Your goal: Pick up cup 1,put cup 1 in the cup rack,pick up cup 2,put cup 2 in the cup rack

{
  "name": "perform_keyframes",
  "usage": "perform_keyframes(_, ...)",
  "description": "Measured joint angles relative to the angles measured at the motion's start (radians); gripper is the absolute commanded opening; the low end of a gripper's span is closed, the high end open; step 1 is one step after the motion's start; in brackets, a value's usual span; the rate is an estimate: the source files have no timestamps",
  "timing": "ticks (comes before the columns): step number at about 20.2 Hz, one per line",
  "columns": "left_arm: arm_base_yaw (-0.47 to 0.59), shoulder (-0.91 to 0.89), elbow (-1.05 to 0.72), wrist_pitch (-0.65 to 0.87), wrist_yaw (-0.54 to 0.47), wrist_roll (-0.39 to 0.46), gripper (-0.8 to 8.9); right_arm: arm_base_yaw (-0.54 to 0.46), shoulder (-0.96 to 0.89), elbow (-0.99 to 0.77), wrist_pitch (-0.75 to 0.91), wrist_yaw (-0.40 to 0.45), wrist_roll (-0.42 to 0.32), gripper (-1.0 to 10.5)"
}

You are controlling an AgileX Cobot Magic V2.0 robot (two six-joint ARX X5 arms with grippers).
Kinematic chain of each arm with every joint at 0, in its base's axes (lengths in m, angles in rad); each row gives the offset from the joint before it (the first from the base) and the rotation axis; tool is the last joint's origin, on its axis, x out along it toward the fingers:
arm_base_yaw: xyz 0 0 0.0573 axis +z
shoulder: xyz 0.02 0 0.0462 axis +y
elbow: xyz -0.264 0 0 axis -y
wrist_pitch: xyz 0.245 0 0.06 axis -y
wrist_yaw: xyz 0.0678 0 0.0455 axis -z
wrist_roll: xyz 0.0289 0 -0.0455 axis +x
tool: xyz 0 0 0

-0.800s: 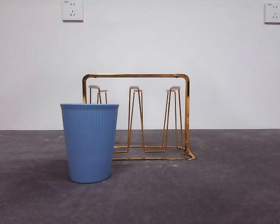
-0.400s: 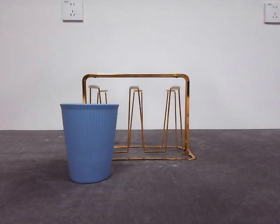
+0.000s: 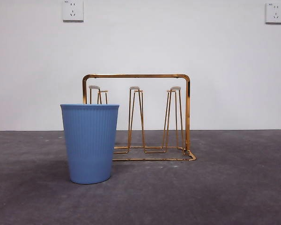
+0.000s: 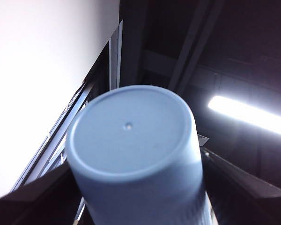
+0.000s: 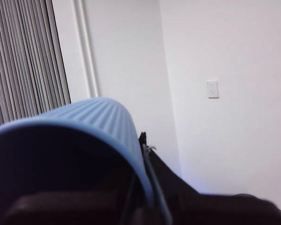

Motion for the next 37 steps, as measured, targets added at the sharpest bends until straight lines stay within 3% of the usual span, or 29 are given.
perform_keyframes(6,0.000,0.000,0.000,-0.002,0.000,-0.002,-0.08,0.000,-0.001,0.000,-0.009,-0.013,0.004,0.2)
perform_keyframes(11,0.000,-0.001,0.000,-0.002,0.012,0.010,-0.08,0.000,-0.010,0.000,-0.052,-0.012,0.005,2.4)
perform_keyframes(16,0.000,-0.023,0.000,-0.002,0.013,0.018,-0.08,-0.001,-0.059,0.000,-0.127,0.011,0.003,2.5)
perform_keyframes(23,0.000,-0.058,0.000,-0.090,0.042,0.055,-0.08,-0.001,-0.211,0.000,-0.351,0.119,-0.066,2.5)
perform_keyframes(31,-0.026,-0.068,0.000,-0.461,-0.018,0.240,-0.08,-0.001,-0.358,0.000,-0.719,0.349,-0.146,2.5)
perform_keyframes(37,-0.097,-0.051,0.000,-0.737,-0.246,0.447,-0.08,-0.001,-0.442,0.000,-0.864,0.495,-0.169,2.5)
